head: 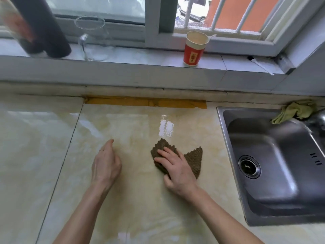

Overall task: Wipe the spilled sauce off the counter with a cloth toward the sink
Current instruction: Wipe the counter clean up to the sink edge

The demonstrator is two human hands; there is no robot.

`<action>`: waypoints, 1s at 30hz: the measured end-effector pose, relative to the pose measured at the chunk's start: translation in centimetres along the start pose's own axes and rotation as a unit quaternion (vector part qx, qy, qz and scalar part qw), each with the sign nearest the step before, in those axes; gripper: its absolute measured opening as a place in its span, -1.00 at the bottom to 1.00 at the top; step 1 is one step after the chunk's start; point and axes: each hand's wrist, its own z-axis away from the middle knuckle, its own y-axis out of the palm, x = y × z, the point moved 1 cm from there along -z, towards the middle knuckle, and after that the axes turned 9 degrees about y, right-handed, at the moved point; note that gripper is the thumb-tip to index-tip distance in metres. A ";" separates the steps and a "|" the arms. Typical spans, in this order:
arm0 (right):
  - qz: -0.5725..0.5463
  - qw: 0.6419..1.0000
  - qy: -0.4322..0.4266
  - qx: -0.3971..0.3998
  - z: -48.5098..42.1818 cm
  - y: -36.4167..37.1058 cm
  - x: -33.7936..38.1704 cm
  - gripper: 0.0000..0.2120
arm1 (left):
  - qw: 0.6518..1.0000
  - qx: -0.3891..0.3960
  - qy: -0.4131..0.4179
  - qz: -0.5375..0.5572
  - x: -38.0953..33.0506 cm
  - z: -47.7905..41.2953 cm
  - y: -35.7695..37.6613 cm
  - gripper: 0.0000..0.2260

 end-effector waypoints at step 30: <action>0.008 0.973 -0.197 0.123 7.5 8.3 13.0 -0.43 | 0.989 -0.095 -0.110 0.010 4.7 12.0 -1.8 -0.55</action>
